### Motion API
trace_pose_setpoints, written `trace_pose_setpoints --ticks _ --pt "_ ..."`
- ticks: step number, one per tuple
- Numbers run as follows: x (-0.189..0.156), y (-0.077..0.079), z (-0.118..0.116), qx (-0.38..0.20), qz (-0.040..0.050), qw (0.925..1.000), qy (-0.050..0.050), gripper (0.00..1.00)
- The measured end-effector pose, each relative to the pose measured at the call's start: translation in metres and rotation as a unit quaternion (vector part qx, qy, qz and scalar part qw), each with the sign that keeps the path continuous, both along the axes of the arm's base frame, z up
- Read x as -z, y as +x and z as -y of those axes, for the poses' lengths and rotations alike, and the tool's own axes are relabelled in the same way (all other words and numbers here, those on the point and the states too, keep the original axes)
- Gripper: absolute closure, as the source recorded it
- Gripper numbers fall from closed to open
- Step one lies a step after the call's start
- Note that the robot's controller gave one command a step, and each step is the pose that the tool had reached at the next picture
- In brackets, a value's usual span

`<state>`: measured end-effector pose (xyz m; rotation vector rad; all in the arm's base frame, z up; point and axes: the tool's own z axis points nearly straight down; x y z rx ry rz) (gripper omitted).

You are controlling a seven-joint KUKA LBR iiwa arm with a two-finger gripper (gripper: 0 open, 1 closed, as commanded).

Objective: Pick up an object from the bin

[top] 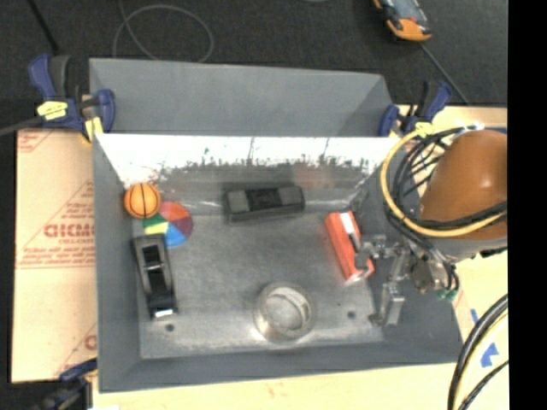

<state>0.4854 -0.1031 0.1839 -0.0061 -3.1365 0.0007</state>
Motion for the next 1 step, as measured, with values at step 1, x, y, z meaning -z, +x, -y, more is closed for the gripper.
trace_pose_setpoints --ticks 1 --pt "-0.0042 0.0019 -0.0003 -0.002 0.004 1.0 -0.001 0.0"
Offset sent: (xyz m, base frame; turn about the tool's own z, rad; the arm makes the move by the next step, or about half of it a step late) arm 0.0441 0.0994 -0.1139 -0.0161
